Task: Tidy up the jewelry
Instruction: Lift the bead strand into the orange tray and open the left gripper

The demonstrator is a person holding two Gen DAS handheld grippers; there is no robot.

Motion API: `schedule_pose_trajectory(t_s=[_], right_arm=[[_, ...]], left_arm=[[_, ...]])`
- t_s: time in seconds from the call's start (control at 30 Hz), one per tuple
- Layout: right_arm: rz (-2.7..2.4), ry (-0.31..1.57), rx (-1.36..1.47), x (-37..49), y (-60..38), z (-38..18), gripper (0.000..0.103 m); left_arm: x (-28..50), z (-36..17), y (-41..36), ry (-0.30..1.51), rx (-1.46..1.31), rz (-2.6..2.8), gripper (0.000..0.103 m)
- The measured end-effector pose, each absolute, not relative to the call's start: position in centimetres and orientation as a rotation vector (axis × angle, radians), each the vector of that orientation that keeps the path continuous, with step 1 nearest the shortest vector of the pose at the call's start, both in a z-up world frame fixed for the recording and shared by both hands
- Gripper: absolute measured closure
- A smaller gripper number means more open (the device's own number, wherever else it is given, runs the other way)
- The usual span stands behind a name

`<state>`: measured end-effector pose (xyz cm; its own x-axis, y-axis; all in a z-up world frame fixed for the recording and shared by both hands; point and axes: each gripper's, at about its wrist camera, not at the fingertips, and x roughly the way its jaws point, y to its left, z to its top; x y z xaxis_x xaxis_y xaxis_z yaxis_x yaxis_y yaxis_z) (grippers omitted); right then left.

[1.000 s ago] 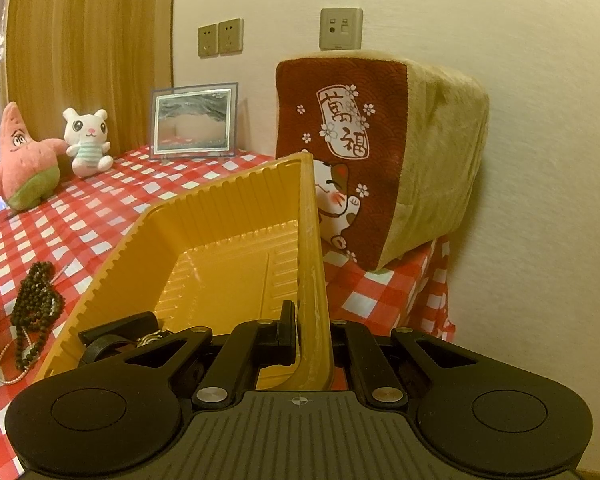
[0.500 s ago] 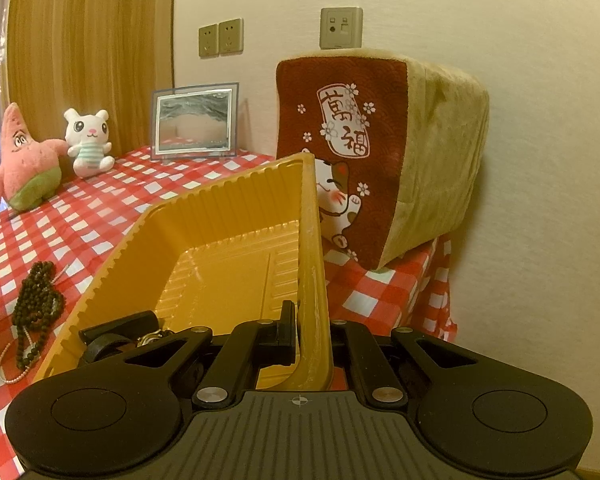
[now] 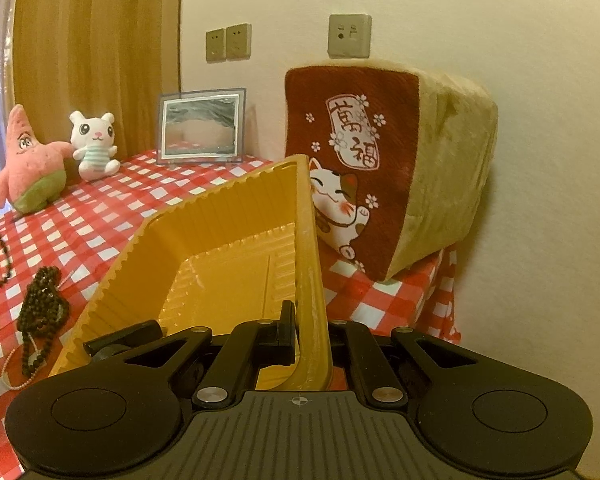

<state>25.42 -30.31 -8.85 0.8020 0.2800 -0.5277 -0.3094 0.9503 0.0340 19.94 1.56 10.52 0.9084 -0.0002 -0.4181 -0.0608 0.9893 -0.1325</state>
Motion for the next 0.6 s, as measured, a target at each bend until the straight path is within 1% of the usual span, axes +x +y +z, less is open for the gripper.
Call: schedule_pose_trajectory(t_s=[0.3,0.47,0.6], right_arm=[[0.321,0.546,-0.070,25.7,-29.6,-8.3,0.097],[0.324,0.541,-0.067,25.6,-29.6,-8.2,0.097],[0.324,0.543,-0.063,25.4,-29.8,-8.3,0.097]], left_arm=[[23.8,10.2,-3.9,0.413,-0.195,-0.158,0.097],[27.0,7.8,-6.6,0.474,-0.225,-0.224,0.097],[29.2,4.5,-8.5,0.549,-0.229,-0.237,0.097]])
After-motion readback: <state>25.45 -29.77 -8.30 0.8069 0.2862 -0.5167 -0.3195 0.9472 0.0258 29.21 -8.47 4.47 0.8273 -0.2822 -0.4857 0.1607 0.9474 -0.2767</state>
